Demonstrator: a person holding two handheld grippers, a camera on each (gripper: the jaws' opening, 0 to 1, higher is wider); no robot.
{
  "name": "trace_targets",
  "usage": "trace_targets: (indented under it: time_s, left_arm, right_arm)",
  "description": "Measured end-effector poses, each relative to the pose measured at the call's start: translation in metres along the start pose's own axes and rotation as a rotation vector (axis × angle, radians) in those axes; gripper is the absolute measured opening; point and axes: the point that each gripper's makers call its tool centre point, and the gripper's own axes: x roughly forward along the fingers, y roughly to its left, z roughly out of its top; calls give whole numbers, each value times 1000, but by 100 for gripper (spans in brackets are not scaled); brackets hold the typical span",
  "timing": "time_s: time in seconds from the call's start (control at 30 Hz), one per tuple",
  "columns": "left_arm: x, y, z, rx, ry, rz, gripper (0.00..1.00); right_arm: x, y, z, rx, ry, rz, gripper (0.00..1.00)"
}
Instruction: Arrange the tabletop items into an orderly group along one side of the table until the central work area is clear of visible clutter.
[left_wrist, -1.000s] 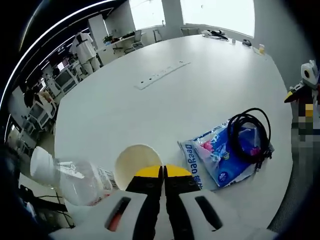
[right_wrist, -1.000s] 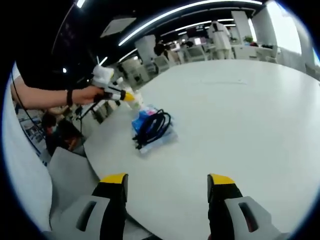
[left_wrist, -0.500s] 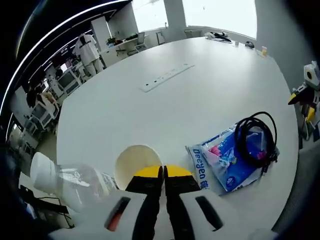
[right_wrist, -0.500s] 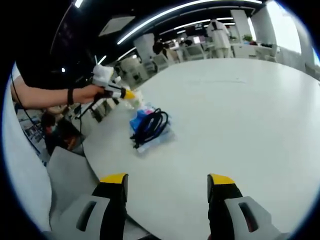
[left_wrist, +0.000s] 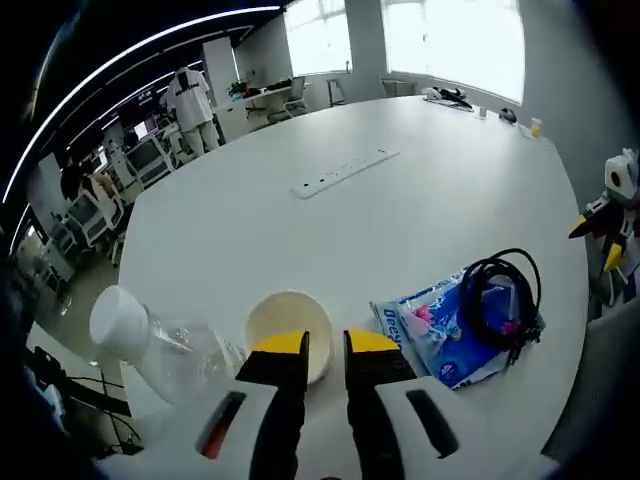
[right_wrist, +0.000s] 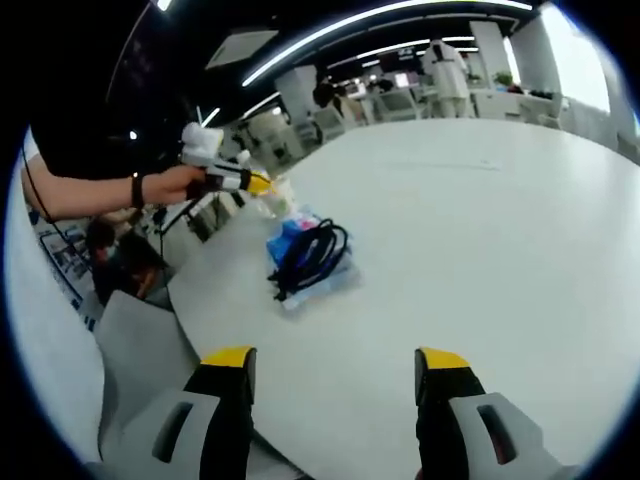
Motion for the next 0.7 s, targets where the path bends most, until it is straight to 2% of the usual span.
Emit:
trace_targets:
  time_s: [0.37,0.7]
  left_arm:
    - [-19,3,-7,-102,-47,18,10]
    - [-38,-3,-28,-217,-68,36,9]
  right_arm:
    - [1,4,4,-18,-3,10,65]
    - [3,7,7,-32,-5,19,65]
